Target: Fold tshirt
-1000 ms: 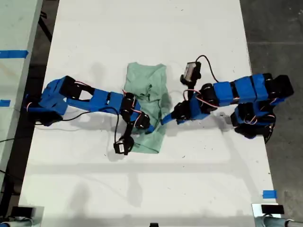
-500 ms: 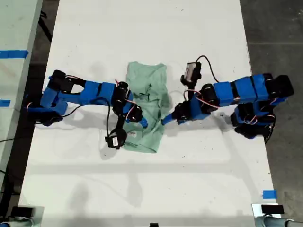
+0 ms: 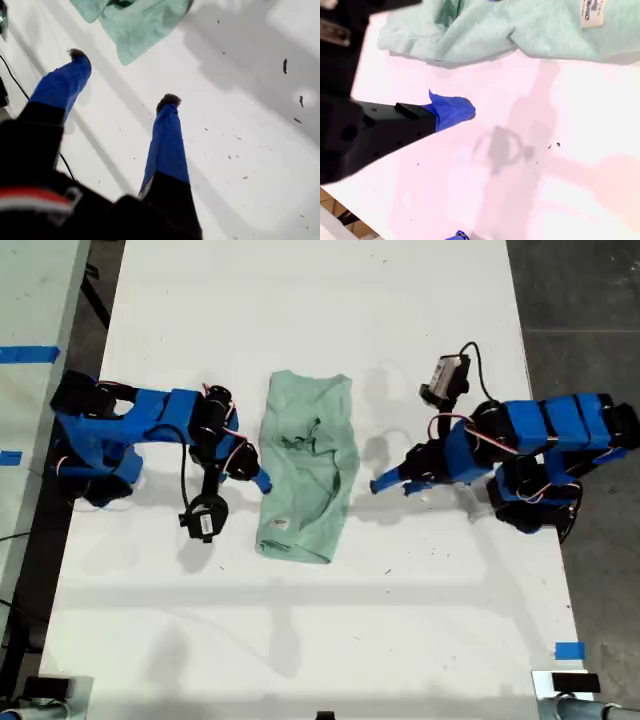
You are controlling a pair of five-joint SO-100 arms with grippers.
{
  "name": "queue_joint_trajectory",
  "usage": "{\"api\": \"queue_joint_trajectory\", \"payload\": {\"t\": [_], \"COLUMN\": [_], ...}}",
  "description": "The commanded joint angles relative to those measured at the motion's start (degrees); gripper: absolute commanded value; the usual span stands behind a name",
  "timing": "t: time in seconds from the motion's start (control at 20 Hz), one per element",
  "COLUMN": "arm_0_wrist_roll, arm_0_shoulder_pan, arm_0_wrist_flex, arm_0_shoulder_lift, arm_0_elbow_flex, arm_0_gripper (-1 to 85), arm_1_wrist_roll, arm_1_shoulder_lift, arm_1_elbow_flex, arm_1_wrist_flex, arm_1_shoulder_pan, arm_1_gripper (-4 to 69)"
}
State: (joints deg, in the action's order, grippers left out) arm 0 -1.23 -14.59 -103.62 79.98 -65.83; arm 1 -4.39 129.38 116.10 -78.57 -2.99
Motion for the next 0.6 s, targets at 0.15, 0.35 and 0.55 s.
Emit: {"api": "queue_joint_trajectory", "payload": {"t": [0.15, 0.35, 0.55], "arm_0_wrist_roll": [-2.29, -6.94, -12.04], "arm_0_shoulder_pan": [4.31, 4.31, 2.55], "arm_0_wrist_flex": [6.33, 12.39, 14.15], "arm_0_shoulder_lift": [30.32, 50.45, 65.65], "arm_0_elbow_flex": [-30.85, -52.21, -65.92], "arm_0_gripper": [28.8, 28.4, 27.7], "arm_1_wrist_roll": [1.41, 4.04, 4.48], "arm_1_shoulder_lift": [24.7, 36.21, 39.55], "arm_1_elbow_flex": [9.32, 16.44, 18.37], "arm_1_wrist_flex": [-8.53, -11.51, -12.39], "arm_1_shoulder_pan": [0.97, 0.26, -0.62], "arm_1_gripper": [26.9, 26.7, 26.9]}}
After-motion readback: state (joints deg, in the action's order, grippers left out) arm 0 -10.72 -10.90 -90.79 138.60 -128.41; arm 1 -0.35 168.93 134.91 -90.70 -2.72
